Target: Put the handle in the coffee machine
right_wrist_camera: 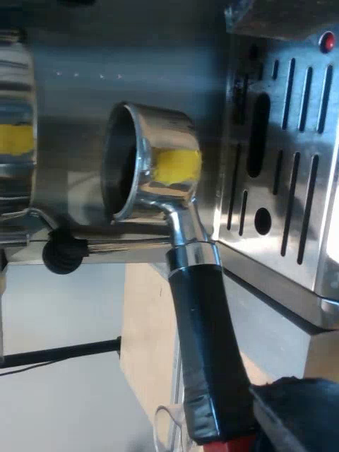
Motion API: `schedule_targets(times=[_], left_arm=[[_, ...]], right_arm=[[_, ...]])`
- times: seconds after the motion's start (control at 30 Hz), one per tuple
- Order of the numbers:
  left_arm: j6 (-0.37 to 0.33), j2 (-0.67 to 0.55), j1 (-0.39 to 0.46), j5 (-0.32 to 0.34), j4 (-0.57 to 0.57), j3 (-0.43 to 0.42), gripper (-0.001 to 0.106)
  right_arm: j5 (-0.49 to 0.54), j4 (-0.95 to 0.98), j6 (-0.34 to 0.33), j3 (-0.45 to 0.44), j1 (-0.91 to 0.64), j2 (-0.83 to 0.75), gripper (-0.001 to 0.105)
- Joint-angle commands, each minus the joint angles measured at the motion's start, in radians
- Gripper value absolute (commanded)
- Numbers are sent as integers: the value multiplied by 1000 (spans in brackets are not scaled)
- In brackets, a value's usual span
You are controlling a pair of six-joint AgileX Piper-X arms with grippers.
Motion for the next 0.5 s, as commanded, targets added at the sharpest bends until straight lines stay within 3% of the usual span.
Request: schedule_targets(times=[0.03, 0.5], left_arm=[[1, 24, 1, 69, -72, -8, 0], [-19, 55, 1, 73, -144, -8, 0]], right_arm=[[10, -41, -41, -6, 11, 3, 105], [-64, -10, 7, -6, 10, 20, 105]])
